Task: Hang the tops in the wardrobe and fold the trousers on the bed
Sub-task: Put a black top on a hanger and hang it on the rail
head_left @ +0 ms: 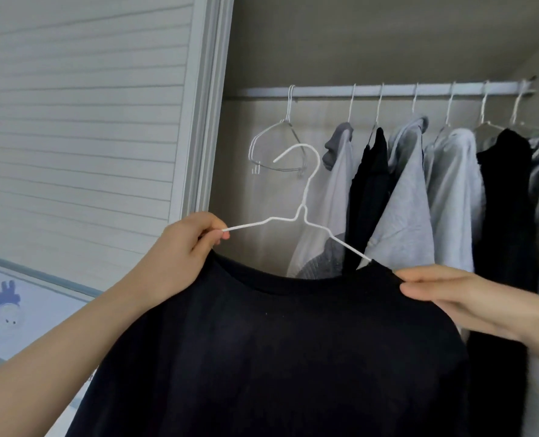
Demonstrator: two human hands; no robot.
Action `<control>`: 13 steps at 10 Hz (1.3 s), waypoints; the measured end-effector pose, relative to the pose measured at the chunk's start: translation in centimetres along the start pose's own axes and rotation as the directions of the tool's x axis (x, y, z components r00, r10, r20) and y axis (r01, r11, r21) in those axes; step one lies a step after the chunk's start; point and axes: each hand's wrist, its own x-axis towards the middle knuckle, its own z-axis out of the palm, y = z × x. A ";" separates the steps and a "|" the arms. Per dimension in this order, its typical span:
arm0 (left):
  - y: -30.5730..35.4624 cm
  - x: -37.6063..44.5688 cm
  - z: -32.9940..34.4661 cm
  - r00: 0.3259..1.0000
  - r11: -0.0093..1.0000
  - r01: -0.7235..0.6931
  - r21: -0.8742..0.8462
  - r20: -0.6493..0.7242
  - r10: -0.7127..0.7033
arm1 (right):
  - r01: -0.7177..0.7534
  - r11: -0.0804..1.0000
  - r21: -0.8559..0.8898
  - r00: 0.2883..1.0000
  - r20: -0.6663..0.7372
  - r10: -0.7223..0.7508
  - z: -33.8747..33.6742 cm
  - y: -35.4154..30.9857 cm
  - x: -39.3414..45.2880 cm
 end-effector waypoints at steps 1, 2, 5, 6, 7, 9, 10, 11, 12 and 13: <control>1.0 1.7 1.2 0.999 0.999 -0.030 -0.041 -0.015 0.029 | -0.017 0.988 0.150 0.994 -0.107 0.033 -0.8 -0.8 -0.6; 1.6 4.2 3.0 0.998 0.997 -0.009 -0.079 -0.063 0.004 | 0.104 0.960 0.262 0.941 -0.337 -0.010 -1.5 -2.4 -0.9; 5.5 8.8 6.3 0.985 0.977 0.047 -0.206 0.174 -0.010 | 0.129 0.908 0.399 0.848 -0.519 0.108 -1.0 -11.4 1.1; 7.7 7.0 5.4 0.991 0.940 -0.005 -0.340 0.124 0.050 | 0.157 0.912 0.380 0.826 -0.557 0.090 0.7 -13.7 3.7; 9.2 3.8 4.0 0.985 0.849 -0.100 -0.520 0.069 0.158 | 0.214 0.871 0.442 0.822 -0.563 0.084 2.8 -15.4 7.2; 8.0 1.4 4.0 0.977 0.917 -0.087 -0.389 0.147 0.155 | 0.275 0.905 0.323 0.755 -0.656 0.005 5.5 -18.0 14.8; 5.1 1.6 4.9 0.986 0.989 -0.128 -0.071 0.096 0.135 | 0.297 0.916 0.270 0.701 -0.713 -0.018 5.6 -19.3 17.5; 2.9 1.8 5.6 0.997 0.998 -0.049 0.040 0.069 0.046 | 0.189 0.982 -0.011 0.666 -0.733 -0.136 4.1 -20.5 20.8; 1.2 3.4 6.6 0.995 0.997 -0.006 0.081 0.103 -0.002 | 0.035 0.972 -0.230 0.578 -0.789 -0.208 2.6 -20.9 22.9; 0.7 5.0 8.1 0.987 0.997 0.012 0.073 0.160 -0.023 | -0.106 0.928 -0.358 0.519 -0.816 -0.255 0.8 -20.8 26.4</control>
